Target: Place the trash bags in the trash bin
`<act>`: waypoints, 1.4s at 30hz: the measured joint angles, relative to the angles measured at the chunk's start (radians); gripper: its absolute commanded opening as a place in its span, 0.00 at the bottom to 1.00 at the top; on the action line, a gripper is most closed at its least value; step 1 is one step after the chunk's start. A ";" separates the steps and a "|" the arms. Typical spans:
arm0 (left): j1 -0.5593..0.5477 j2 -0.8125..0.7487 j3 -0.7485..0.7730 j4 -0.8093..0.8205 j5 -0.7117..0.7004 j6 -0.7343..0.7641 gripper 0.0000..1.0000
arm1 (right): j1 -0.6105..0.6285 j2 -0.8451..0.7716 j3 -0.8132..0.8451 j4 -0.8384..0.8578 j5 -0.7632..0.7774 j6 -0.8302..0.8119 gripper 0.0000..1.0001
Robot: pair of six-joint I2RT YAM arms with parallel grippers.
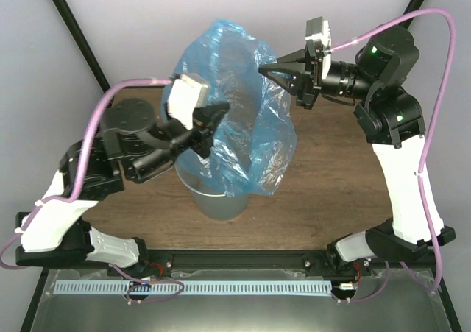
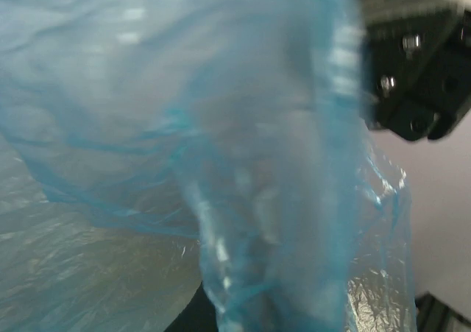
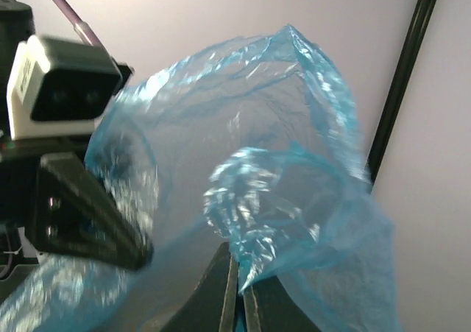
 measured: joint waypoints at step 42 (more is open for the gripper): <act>0.000 -0.182 -0.179 -0.056 -0.082 -0.057 0.04 | 0.000 0.008 -0.079 -0.006 -0.096 -0.008 0.07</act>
